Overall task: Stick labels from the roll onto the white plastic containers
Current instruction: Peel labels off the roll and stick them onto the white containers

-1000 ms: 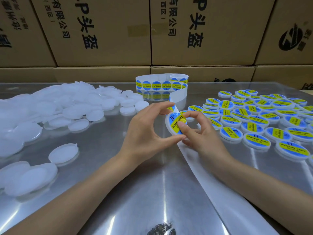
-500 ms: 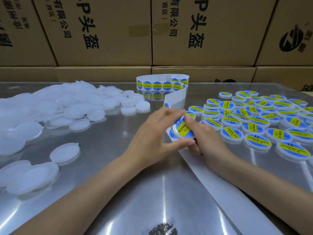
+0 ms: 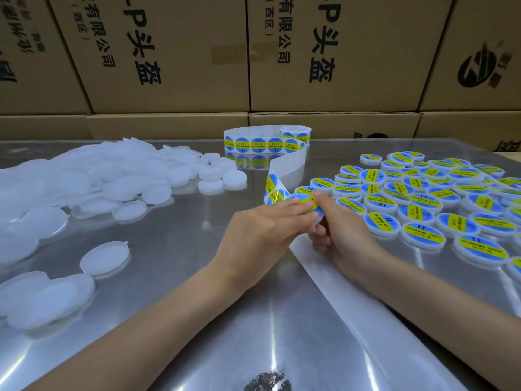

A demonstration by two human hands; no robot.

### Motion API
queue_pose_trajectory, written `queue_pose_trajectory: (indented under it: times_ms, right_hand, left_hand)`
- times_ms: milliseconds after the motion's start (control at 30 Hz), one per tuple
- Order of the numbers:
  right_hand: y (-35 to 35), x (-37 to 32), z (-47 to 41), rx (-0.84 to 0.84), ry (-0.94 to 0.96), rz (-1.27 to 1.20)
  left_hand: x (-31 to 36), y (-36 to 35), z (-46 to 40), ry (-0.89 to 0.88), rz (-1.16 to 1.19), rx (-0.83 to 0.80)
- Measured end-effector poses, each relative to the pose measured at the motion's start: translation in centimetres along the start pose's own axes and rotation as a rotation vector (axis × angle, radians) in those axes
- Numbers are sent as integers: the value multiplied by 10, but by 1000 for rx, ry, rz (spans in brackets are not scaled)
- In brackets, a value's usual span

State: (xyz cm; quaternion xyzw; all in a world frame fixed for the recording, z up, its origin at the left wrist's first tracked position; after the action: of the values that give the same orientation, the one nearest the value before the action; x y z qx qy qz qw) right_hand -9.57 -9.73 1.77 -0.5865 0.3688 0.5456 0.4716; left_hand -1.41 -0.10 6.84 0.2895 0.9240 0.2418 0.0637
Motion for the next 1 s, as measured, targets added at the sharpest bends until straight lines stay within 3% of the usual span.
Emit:
queue_pose_trajectory:
  times_ms: [133,300,367,467,533,733,1000]
  right_hand:
    - [1,-2,0,-6,-12,-14]
    - [10,-2,-2,114,-20,-158]
    - [19,-3,-5,174,-22,-217]
    - [37,-7,-11,240,-33,-274]
    - [45,-9,-16,255,-63,-288]
    - [51,-6,-18,197,-245,-213]
    - [62,-23,-14,230,-180,-90]
  left_hand:
    - [3,1,3,-104,-76,2]
    - [11,-4,5,-247,-107,-32]
    - [6,-12,7,-168,-97,-161]
    - [-10,-33,18,94,-59,-492]
    - [-20,-40,24,191,-37,-601]
    - [-23,-40,25,242,15,-617]
    - [-30,-34,26,272,-18,-630]
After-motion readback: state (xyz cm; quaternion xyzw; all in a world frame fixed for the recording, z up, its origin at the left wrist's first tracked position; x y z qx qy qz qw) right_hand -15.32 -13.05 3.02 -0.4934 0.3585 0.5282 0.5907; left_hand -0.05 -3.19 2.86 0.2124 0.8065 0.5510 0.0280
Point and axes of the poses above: each hand's wrist, its own z-axis away from the middle knuckle, its own y-axis out of the back of the hand, x = y × z, the point moved 6 cm from there along -z, towards the middle knuckle, and after that the axes turned 5 degrees about x, right-handed, at the moved point
